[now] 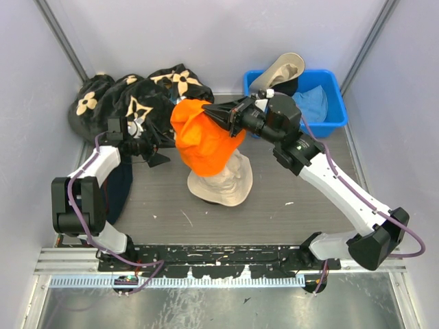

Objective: Stack the hats

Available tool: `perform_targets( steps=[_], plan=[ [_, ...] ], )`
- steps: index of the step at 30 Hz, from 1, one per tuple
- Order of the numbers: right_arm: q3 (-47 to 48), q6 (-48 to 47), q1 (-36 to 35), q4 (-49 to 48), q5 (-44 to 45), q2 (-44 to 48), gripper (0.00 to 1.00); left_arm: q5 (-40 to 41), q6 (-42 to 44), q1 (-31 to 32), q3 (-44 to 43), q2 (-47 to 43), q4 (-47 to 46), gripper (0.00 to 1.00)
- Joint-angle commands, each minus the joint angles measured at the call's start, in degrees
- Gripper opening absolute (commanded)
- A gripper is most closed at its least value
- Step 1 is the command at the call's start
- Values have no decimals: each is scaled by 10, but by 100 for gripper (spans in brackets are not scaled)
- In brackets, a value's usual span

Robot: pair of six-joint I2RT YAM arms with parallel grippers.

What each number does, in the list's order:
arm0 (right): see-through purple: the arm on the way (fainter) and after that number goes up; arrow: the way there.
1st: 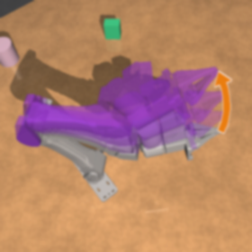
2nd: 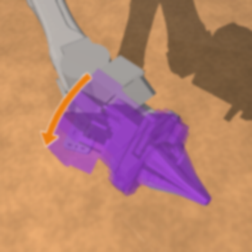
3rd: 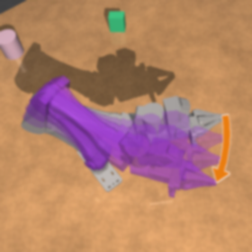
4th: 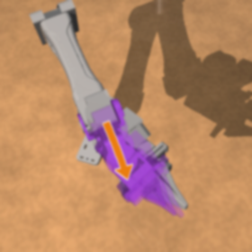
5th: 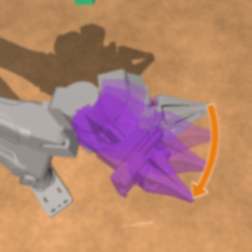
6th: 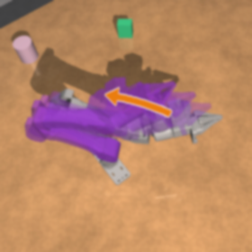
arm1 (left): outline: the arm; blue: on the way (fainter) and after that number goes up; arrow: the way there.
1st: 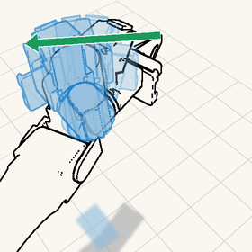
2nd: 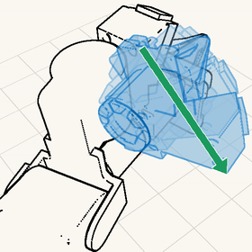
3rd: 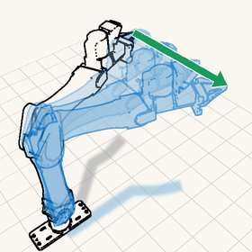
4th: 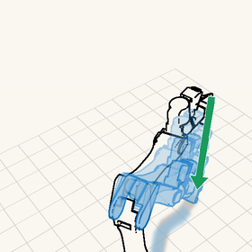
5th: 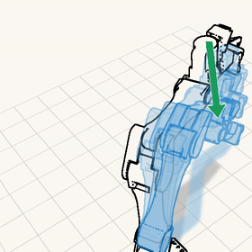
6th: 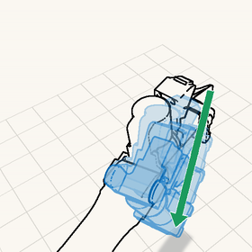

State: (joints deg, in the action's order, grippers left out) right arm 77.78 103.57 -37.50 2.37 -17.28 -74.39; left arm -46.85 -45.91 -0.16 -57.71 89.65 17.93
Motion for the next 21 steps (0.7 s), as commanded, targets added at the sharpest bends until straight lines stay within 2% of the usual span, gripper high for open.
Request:
perform_targets(
  steps=[1,21],
  plan=[
    [-11,-3,-14,-22,21,23,1,-12,-4,2,10,10,-14,84],
    [-223,8,-3,-12,56,155,1,-17,0,2,19,18,-18,84]
  ],
)
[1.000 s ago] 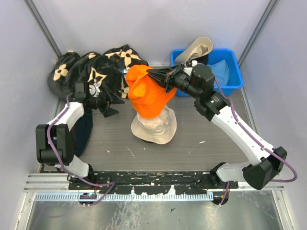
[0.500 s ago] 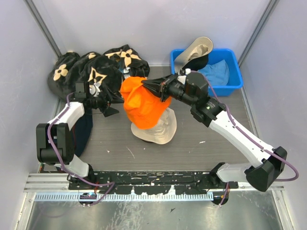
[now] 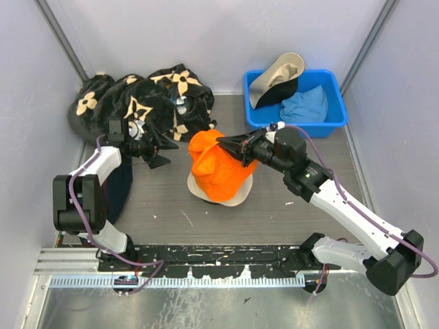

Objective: Stack the hats

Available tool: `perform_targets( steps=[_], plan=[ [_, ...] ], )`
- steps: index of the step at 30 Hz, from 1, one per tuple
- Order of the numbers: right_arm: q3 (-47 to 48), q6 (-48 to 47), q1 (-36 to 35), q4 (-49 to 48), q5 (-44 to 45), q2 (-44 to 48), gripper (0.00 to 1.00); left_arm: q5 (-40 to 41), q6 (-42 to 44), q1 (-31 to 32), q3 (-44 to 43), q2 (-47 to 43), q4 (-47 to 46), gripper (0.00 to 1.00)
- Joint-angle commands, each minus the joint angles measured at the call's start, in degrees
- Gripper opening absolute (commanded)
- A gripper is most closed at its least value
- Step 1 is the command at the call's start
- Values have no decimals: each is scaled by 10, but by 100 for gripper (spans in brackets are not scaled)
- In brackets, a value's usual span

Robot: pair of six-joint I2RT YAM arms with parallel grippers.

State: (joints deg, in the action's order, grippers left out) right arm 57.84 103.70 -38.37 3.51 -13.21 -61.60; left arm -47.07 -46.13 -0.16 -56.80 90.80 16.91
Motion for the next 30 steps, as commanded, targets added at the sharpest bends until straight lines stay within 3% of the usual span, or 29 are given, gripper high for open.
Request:
perform_targets(
  steps=[1,10,11,17,20,26,30],
  plan=[
    [-34,7,7,-22,15,32,1,-14,2,2,10,6,-7,84],
    [-94,-3,46,-51,-12,50,5,-14,7,2,10,1,3,84],
    [-100,-4,52,-55,-15,52,8,-14,8,2,10,0,5,84],
    [-109,-31,90,-47,-39,69,49,-12,11,2,12,-6,10,84],
    [-104,-62,115,-12,-55,77,59,-14,8,2,12,-9,11,84],
    [-97,-169,167,39,-102,83,61,-25,-16,5,9,-20,-1,82],
    [-86,-316,227,74,-172,85,62,-33,-28,5,11,-24,-9,79]
  ],
)
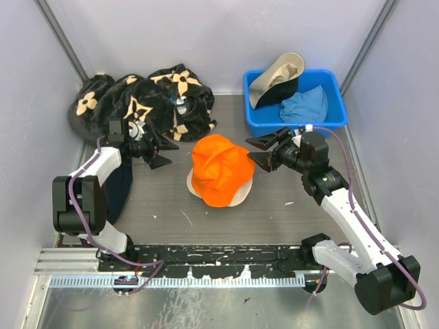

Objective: Stack the hats

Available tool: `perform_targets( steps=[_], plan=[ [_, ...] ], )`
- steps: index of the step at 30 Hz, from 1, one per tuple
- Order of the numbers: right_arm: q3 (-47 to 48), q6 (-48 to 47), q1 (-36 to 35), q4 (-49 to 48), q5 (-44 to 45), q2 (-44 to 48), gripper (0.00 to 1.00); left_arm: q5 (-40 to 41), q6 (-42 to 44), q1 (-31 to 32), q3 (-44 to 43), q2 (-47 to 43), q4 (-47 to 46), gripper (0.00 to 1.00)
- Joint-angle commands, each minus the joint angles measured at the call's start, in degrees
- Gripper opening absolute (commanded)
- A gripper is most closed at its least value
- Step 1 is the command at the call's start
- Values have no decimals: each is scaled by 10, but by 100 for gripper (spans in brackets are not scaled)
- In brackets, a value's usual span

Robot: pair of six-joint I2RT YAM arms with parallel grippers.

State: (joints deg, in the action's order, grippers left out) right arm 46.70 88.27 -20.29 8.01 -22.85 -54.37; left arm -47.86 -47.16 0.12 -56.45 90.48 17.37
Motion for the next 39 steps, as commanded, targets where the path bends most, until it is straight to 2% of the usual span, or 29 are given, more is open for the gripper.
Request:
perform_targets(
  steps=[1,5,9,16,21,27,33,39],
  plan=[
    [25,-197,65,36,-100,16,63,-28,-19,2,8,-21,-14,79],
    [-4,-309,121,54,-174,26,65,-33,-32,2,13,-19,-24,79],
    [-61,-333,154,9,-231,32,65,-37,-40,8,7,-18,-30,74],
    [-162,-284,160,-120,-291,20,66,-36,-38,17,-12,-13,-13,74],
    [-218,-214,160,-248,-312,6,67,-30,-34,21,-15,-14,-3,74],
    [-260,-143,161,-388,-314,-17,68,-28,-31,25,-15,-14,2,74],
    [-287,-67,161,-546,-311,-85,68,-26,-24,26,-23,-14,16,74],
    [-280,-26,161,-639,-310,-136,65,-25,-20,26,-32,-10,23,74]
  ],
)
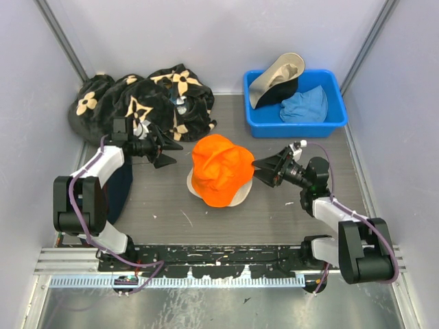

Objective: Stack the hats

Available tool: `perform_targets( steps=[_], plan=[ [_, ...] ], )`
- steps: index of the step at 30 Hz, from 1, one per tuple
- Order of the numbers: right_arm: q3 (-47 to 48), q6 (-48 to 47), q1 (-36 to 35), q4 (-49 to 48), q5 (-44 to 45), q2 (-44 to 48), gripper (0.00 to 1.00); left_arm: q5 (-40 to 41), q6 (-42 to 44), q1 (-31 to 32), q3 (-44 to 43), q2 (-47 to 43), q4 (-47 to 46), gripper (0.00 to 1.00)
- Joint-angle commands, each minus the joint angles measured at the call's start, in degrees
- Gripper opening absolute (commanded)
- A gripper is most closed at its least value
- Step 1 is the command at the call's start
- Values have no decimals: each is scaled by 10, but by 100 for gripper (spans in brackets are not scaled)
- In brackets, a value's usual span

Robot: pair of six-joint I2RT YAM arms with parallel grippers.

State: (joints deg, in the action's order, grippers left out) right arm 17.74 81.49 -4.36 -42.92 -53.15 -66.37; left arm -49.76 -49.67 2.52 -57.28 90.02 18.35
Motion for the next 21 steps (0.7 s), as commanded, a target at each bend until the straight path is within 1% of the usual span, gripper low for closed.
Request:
perform_targets(
  steps=[1,4,8,11,14,16,18,21],
  plan=[
    [13,47,2,-138,-6,-23,65,-5,5,2,-24,-5,14,74],
    [22,58,2,-161,-5,-42,64,-6,6,3,-25,-3,14,74],
    [28,72,1,-196,-8,-72,61,-6,9,3,-28,0,18,74],
    [29,81,1,-222,-6,-96,56,-5,12,3,-32,3,22,74],
    [32,92,2,-247,-2,-118,47,-6,13,3,-34,6,24,74],
    [33,104,1,-270,-3,-133,44,-5,14,3,-35,7,24,74],
    [34,118,1,-293,-4,-148,42,-4,14,4,-35,10,23,74],
    [31,141,-3,-329,-3,-167,41,-3,15,4,-35,12,23,74]
  ],
)
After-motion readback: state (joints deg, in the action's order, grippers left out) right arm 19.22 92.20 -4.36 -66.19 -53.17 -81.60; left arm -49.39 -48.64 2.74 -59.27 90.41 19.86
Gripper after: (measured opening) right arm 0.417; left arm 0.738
